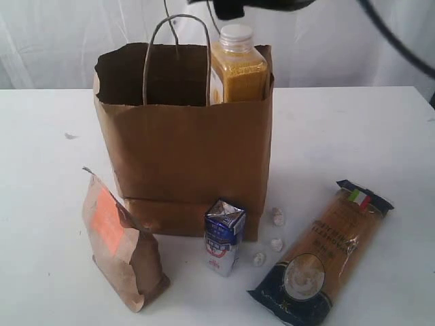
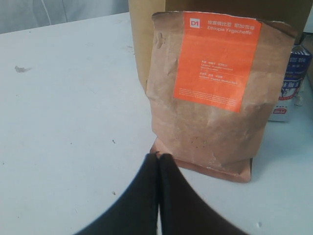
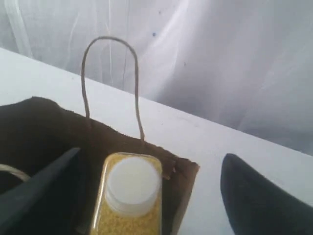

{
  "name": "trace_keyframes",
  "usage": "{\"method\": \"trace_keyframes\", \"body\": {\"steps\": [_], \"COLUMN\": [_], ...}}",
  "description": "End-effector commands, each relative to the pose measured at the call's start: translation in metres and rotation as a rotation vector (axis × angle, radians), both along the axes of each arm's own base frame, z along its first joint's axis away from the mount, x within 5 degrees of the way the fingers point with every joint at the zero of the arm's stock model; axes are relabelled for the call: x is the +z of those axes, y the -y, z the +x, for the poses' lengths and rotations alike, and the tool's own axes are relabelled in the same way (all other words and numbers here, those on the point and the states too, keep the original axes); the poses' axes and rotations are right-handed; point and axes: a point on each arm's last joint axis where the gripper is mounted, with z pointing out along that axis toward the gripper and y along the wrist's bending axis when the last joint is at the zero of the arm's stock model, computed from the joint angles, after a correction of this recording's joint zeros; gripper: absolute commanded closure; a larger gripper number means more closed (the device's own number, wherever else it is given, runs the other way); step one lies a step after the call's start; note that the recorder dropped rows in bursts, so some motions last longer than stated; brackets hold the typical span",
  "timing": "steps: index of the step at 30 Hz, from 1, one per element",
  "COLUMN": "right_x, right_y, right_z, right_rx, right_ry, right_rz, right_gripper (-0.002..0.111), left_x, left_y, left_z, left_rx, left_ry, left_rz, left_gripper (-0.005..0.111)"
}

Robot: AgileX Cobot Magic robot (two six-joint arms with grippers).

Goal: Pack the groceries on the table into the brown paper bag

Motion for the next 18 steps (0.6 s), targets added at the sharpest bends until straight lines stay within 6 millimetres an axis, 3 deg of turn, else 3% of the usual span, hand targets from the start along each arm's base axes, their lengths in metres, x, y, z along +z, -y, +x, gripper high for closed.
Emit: {"method": "trace_keyframes", "body": {"steps": [1, 9, 14, 18], "right_x": [0.027, 0.054, 0.047, 0.035], "right_y": [0.027, 0.069, 0.089, 0.093], "right_z": [-0.018, -0.049, -0.064, -0.078], "right_rx": [-0.042, -0.128, -0.160, -0.058], "right_ry": [0.054, 0.080, -0.053, -0.203], "right_rz": [0.026, 0.073, -0.063, -0.194], "right_gripper": [0.038, 0.044, 0.049, 0.049], "left_x": [-0.001, -0.001, -0.001, -0.001], "left_y": [0.000, 0.000, 0.000, 0.000], "left_z": [0.000, 0.000, 0.000, 0.000], "left_rx": [0.002, 0.002, 0.002, 0.002], "left_ry": [0.002, 0.002, 0.002, 0.002], "left_rz": [-0.002, -0.002, -0.002, -0.002], "left_gripper": [0.107, 0.107, 0.107, 0.107]}}
